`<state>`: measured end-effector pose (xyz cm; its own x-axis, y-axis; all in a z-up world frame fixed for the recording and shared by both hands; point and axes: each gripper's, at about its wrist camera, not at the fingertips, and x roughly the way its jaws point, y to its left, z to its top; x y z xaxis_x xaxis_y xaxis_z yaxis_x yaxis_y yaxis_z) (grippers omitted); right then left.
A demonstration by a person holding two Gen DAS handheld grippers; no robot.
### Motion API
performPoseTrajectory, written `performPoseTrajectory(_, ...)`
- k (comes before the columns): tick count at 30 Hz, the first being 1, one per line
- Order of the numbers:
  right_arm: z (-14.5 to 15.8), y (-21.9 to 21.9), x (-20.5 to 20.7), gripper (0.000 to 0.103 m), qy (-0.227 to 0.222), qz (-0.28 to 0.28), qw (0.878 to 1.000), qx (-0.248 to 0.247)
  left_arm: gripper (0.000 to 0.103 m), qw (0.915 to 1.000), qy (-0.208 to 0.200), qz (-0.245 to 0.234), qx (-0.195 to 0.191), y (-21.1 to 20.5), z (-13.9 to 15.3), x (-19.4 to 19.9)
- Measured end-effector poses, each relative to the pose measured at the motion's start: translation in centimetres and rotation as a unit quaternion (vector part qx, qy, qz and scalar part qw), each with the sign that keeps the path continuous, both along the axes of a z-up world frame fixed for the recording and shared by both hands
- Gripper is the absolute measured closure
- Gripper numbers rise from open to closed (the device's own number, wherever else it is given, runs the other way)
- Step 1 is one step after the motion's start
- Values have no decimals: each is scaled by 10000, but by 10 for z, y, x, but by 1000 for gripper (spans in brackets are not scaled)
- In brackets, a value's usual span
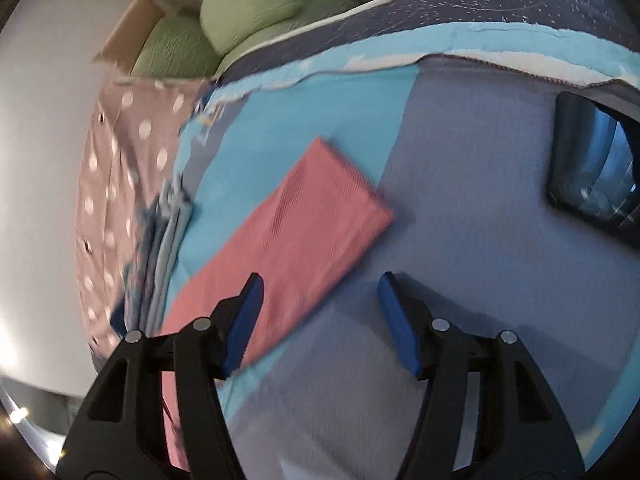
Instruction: Fold small clothes
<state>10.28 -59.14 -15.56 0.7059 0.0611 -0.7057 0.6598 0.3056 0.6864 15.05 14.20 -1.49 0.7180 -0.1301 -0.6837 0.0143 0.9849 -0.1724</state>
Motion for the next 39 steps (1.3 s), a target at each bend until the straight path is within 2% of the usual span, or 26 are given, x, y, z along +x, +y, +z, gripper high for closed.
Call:
performPoseTrajectory(3, -1, -4, 9, 35, 38, -193, 9998, -49, 63, 9997, -27, -126, -202, -18, 6, -3)
performPoseTrajectory(6, 3, 5, 21, 32, 180, -198, 9994, -215, 61, 9988, 29, -353, -330, -43, -1, -3)
performPoseTrajectory(8, 4, 6, 25, 34, 218, -208, 9992, -262, 61, 9975, 116, -545, -440, -60, -7, 4)
performPoseTrajectory(10, 3, 5, 26, 45, 232, -256, 9990, -294, 61, 9964, 193, -675, -475, -73, -13, 12)
performPoseTrajectory(12, -1, 1, 24, 67, 187, -295, 9990, -264, 61, 9945, 255, -879, -508, -89, -20, 24)
performPoseTrajectory(13, -4, -1, 23, 73, 126, -316, 9992, -203, 61, 9939, 266, -939, -508, -95, -23, 29)
performPoseTrajectory(14, -8, -3, 21, 87, -84, -330, 9994, 5, 61, 9933, 285, -1001, -502, -101, -28, 33)
performPoseTrajectory(15, -11, -5, 19, 96, -250, -330, 9989, 212, 61, 9926, 320, -1049, -516, -106, -33, 36)
performPoseTrajectory(16, -14, -6, 17, 96, -425, -357, 9974, 452, 61, 9920, 349, -1081, -553, -108, -37, 37)
performPoseTrajectory(18, -11, -6, 16, 97, -594, -357, 9963, 513, 61, 9898, 447, -1135, -731, -109, -48, 40)
performPoseTrajectory(22, 17, 0, 25, 97, -844, -130, 9961, 227, 61, 9871, 650, -1059, -1007, -101, -70, 44)
performPoseTrajectory(24, 34, 7, 34, 97, -991, 5, 9950, 135, 61, 9841, 649, -1050, -1275, -94, -74, 44)
performPoseTrajectory(29, 90, 56, 71, 97, -1437, 847, 9855, -324, 61, 9801, 549, -1078, -1576, -87, -74, 42)
performPoseTrajectory(32, 128, 115, 102, 97, -1811, 1661, 9675, -593, 61, 9759, 495, -1082, -1830, -81, -78, 41)
performPoseTrajectory(34, 149, 171, 125, 97, -2004, 2351, 9476, -816, 61, 9721, 440, -1071, -2039, -74, -79, 38)
performPoseTrajectory(36, 160, 233, 145, 97, -2135, 3107, 9217, -917, 61, 9657, 339, -1101, -2327, -66, -78, 36)
performPoseTrajectory(39, 153, 311, 166, 97, -2143, 4049, 8851, -823, 61, 9522, 111, -1240, -2790, -54, -73, 32)
